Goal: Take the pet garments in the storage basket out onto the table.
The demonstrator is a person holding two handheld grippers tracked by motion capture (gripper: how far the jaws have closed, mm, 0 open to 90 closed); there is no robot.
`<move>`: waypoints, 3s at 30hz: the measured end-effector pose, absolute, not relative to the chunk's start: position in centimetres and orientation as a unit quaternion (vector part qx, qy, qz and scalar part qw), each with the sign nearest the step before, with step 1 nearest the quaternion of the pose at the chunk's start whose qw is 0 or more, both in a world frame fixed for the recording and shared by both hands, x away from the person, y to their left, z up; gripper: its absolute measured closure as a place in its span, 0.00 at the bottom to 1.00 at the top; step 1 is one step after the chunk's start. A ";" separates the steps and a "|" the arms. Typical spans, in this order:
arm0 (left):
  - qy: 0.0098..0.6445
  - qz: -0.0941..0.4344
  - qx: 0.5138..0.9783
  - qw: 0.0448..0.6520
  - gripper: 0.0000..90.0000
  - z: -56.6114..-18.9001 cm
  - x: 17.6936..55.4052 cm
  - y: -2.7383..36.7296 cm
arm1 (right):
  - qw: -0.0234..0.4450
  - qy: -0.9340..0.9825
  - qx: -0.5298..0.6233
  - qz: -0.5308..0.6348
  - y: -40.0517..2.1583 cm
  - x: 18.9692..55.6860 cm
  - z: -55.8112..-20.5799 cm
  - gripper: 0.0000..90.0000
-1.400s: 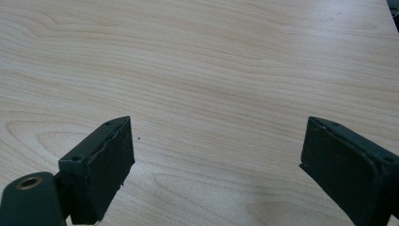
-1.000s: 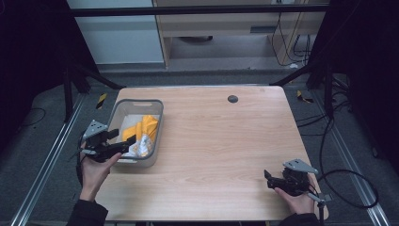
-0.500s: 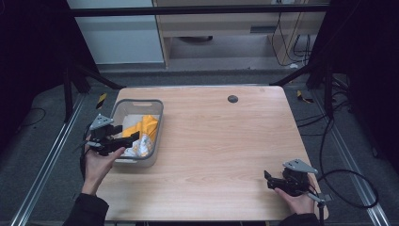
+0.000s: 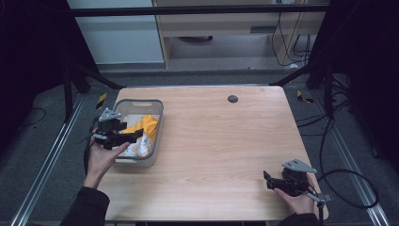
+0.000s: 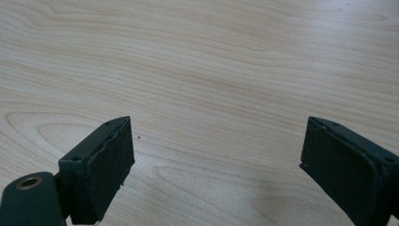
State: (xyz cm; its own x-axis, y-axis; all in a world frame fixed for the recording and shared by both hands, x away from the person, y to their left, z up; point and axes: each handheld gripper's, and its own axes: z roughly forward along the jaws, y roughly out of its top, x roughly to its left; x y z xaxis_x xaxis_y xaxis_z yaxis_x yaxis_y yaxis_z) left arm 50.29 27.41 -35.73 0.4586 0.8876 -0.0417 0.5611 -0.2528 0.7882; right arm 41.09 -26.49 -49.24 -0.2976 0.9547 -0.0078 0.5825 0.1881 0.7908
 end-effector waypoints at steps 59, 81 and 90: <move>0.515 0.144 0.809 0.246 0.47 -40.6 54.5 26.0 | 0.251 0.733 0.526 0.350 -26.2 41.2 -49.4 0.11; 0.514 0.125 0.822 0.211 0.72 -41.7 55.0 24.8 | 0.249 0.738 0.522 0.346 -26.1 41.3 -49.5 0.11; 0.514 0.134 0.823 0.202 0.88 -41.3 55.1 24.8 | 0.248 0.738 0.524 0.346 -26.1 41.3 -49.5 0.11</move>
